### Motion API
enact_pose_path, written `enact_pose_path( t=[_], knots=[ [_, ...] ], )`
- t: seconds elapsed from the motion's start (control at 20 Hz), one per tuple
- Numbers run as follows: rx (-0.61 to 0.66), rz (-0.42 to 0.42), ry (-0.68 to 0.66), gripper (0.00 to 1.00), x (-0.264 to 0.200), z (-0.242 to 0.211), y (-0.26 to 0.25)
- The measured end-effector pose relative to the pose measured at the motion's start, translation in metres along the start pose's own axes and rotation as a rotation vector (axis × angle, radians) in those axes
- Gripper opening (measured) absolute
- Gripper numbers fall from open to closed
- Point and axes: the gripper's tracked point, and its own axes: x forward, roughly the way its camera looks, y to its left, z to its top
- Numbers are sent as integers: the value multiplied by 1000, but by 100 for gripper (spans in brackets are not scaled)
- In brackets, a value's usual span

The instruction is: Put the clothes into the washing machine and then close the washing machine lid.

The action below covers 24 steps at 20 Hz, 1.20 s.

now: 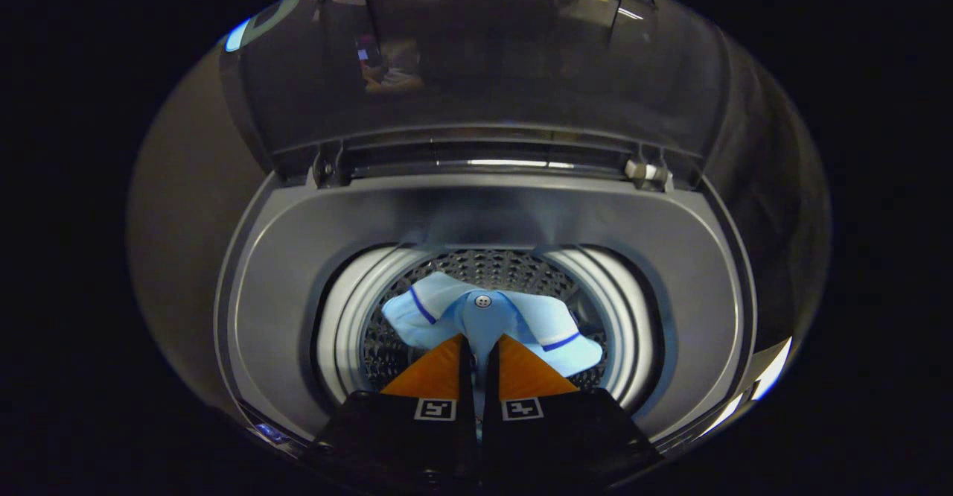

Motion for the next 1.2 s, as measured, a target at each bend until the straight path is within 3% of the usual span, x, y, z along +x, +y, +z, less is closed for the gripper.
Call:
enact_pose_path(
  t=[0.25, 0.35, 0.55, 1.2],
  knots=[
    [18, 11, 54, 9, 10, -8, 3],
    [15, 20, 54, 18, 9, -8, 4],
    [63, 32, 8, 98, 5, 8, 1],
    [62, 27, -195, 98, -66, 84, -1]
  ],
)
